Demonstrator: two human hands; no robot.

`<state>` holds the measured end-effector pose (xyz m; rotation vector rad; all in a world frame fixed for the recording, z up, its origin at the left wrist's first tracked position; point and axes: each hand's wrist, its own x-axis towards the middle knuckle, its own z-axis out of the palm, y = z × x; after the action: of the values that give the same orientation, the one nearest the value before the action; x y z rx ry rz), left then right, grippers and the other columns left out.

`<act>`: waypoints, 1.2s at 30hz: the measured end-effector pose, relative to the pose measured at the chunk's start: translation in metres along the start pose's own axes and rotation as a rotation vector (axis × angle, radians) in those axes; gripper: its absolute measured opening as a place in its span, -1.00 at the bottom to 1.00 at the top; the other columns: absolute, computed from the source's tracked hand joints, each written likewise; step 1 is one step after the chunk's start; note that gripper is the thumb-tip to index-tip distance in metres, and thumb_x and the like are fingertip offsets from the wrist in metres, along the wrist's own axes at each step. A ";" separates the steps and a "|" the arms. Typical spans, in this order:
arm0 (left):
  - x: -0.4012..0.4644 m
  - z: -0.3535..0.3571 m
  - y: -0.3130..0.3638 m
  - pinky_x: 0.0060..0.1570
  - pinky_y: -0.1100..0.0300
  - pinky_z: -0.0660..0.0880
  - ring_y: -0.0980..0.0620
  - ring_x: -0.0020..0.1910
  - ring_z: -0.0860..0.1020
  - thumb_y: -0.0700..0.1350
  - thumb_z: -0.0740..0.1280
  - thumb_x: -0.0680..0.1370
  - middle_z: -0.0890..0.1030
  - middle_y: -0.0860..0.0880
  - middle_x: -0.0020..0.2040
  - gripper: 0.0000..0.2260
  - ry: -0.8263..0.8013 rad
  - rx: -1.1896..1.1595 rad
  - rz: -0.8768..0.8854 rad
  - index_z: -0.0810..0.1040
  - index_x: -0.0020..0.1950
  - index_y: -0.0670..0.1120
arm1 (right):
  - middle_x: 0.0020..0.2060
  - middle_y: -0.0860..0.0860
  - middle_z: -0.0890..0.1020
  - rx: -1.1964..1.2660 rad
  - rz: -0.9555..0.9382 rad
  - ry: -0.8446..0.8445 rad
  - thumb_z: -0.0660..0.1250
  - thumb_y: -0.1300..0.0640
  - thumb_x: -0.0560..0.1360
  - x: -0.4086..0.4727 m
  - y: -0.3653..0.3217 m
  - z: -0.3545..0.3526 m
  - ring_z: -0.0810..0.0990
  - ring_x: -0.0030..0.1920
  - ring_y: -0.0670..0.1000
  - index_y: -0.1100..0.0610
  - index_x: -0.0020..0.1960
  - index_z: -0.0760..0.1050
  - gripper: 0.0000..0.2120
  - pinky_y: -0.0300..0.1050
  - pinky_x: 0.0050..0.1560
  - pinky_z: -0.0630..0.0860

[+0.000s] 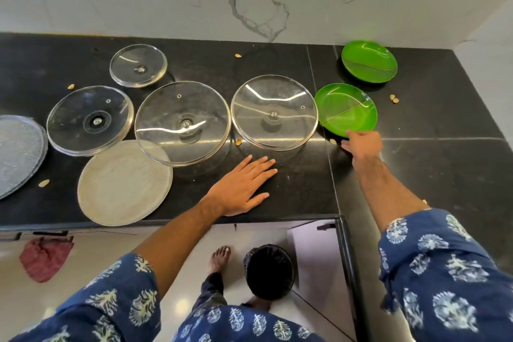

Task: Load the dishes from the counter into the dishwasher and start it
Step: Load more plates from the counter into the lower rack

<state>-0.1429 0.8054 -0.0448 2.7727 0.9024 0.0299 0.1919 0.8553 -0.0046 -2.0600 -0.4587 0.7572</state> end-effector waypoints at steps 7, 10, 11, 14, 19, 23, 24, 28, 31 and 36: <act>-0.001 0.001 0.001 0.58 -0.02 -0.19 0.07 0.61 -0.15 0.22 -0.01 0.67 -0.03 0.01 0.65 -0.42 -0.005 0.015 -0.004 0.01 0.64 0.01 | 0.20 0.26 0.44 0.636 0.228 0.077 0.28 0.55 0.45 -0.004 0.005 -0.021 0.60 0.08 0.29 0.26 0.26 0.14 -0.49 0.25 -0.15 0.65; -0.001 0.000 0.002 0.59 -0.07 -0.11 0.06 0.62 -0.14 0.22 -0.03 0.67 -0.03 0.01 0.65 -0.42 -0.001 0.029 0.014 0.00 0.64 0.00 | 0.26 0.37 0.48 0.811 0.271 0.014 0.19 0.57 0.49 -0.025 0.016 -0.046 0.58 0.09 0.34 0.44 0.35 0.25 -0.56 0.13 -0.26 0.67; -0.001 0.001 0.003 0.59 -0.09 -0.08 0.05 0.62 -0.13 0.22 -0.04 0.67 -0.02 0.00 0.65 -0.42 0.005 0.038 0.016 0.02 0.63 0.00 | 0.26 0.38 0.50 0.868 0.272 -0.001 0.18 0.57 0.50 -0.037 0.021 -0.057 0.57 0.08 0.34 0.45 0.37 0.28 -0.55 0.12 -0.25 0.67; 0.003 0.001 0.010 0.58 -0.11 -0.02 -0.02 0.61 0.03 0.17 -0.01 0.66 0.15 -0.03 0.61 -0.47 0.057 0.005 0.032 0.17 0.60 -0.01 | 0.21 0.29 0.55 1.008 0.275 -0.059 0.14 0.55 0.50 -0.085 0.036 -0.094 0.59 0.06 0.26 0.35 0.40 0.34 -0.52 0.09 -0.19 0.67; 0.030 -0.001 0.056 0.49 -0.07 0.23 0.03 0.47 0.33 0.04 0.15 0.67 0.38 -0.01 0.46 -0.56 0.116 -0.507 0.267 0.30 0.53 -0.07 | -0.06 0.12 0.64 0.933 0.274 -0.011 0.02 0.49 0.46 -0.187 0.081 -0.146 0.68 -0.19 0.08 0.12 0.26 0.41 -0.50 -0.01 -0.31 0.66; 0.043 -0.018 0.120 0.32 0.01 0.43 0.04 0.30 0.49 0.00 0.14 0.68 0.46 -0.05 0.37 -0.59 -0.101 -1.043 0.317 0.30 0.51 -0.11 | -0.17 0.07 0.69 0.954 0.280 0.097 -0.01 0.51 0.38 -0.276 0.124 -0.169 0.68 -0.26 0.05 0.11 0.23 0.46 -0.43 -0.05 -0.37 0.64; 0.041 -0.024 0.136 0.23 0.07 0.49 0.03 0.21 0.55 -0.01 0.12 0.69 0.51 -0.08 0.33 -0.59 -0.188 -1.159 0.312 0.31 0.51 -0.11 | -0.17 0.09 0.68 0.965 0.282 0.136 0.00 0.52 0.35 -0.299 0.136 -0.175 0.66 -0.27 0.06 0.12 0.20 0.48 -0.43 -0.06 -0.38 0.63; 0.017 -0.027 0.200 -0.02 0.06 0.57 0.00 0.03 0.59 0.10 0.16 0.65 0.62 -0.04 0.18 -0.63 -0.436 -1.220 0.460 0.47 0.39 -0.02 | -0.17 0.16 0.63 1.000 0.304 0.327 0.12 0.50 0.16 -0.406 0.184 -0.190 0.60 -0.29 0.13 0.17 0.12 0.53 -0.40 -0.12 -0.41 0.55; -0.023 -0.004 0.245 -0.09 0.17 0.55 0.14 -0.10 0.60 0.04 0.23 0.63 0.65 0.08 0.00 -0.75 -0.652 -1.088 0.644 0.55 0.24 0.00 | -0.26 0.11 0.70 1.095 0.352 0.487 0.12 0.49 0.04 -0.493 0.225 -0.187 0.67 -0.36 0.05 0.24 -0.01 0.57 -0.43 -0.16 -0.47 0.58; -0.127 0.054 0.308 -0.41 0.00 0.59 -0.01 -0.37 0.65 -0.21 0.22 0.67 0.66 -0.09 -0.15 -0.78 -0.981 -0.818 0.817 0.50 0.24 0.05 | -0.23 0.14 0.67 1.089 0.545 0.645 0.25 0.42 0.06 -0.632 0.317 -0.170 0.64 -0.30 0.09 0.27 0.07 0.55 -0.43 -0.10 -0.36 0.57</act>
<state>-0.0626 0.4778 -0.0236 1.7939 -0.4247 -0.6043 -0.1550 0.2167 0.0227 -1.2273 0.7665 0.4192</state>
